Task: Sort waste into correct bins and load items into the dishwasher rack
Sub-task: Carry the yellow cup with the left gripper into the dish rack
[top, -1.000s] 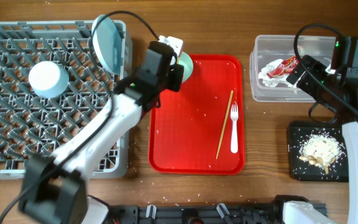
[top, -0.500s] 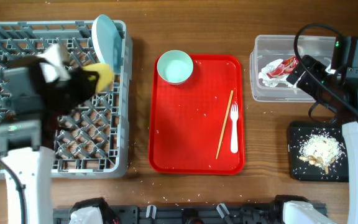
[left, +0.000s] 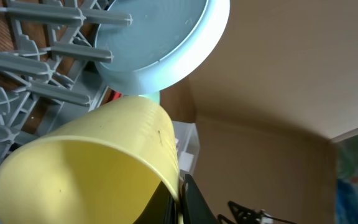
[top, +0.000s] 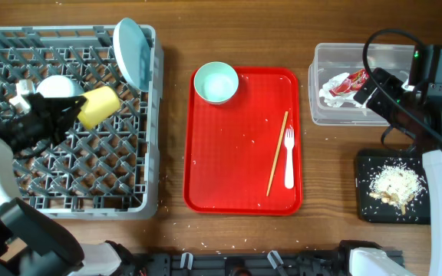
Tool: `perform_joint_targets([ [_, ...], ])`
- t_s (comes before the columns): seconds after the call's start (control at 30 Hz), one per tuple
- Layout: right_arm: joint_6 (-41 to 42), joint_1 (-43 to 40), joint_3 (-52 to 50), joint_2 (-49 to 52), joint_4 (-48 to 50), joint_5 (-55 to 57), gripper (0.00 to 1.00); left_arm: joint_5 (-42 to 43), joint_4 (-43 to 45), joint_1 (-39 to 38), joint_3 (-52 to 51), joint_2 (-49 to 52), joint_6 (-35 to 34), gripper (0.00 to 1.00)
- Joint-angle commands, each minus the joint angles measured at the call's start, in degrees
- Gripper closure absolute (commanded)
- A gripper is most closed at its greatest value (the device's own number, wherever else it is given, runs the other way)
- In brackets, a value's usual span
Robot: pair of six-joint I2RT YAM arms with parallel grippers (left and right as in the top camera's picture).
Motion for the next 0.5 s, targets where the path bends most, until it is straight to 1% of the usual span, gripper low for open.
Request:
perform_joint_targets([
  [0.0, 0.0, -0.2, -0.1, 0.4, 0.2, 1.0, 0.01, 4.0, -0.2, 4.4, -2.1, 1.3, 4.3, 0.96],
  [0.17, 0.0, -0.2, -0.1, 0.4, 0.2, 1.0, 0.00, 3.9, 3.3, 12.0, -6.6, 1.6, 4.4, 0.96],
  [0.23, 0.0, -0.2, -0.1, 0.4, 0.2, 1.0, 0.00, 3.9, 5.5, 14.1, -8.2, 2.3, 3.0, 0.96],
  [0.27, 0.0, -0.2, -0.1, 0.4, 0.2, 1.0, 0.00, 4.6, 7.6, 14.9, -8.9, 3.2, 1.1, 0.96],
  [0.4, 0.0, -0.2, -0.1, 0.4, 0.2, 1.0, 0.00, 11.6, 14.4, 15.2, -9.4, 7.3, 0.9, 0.96],
  [0.47, 0.0, -0.2, -0.1, 0.4, 0.2, 1.0, 0.00, 13.5, 16.3, 15.2, -9.4, 8.8, 0.9, 0.96],
])
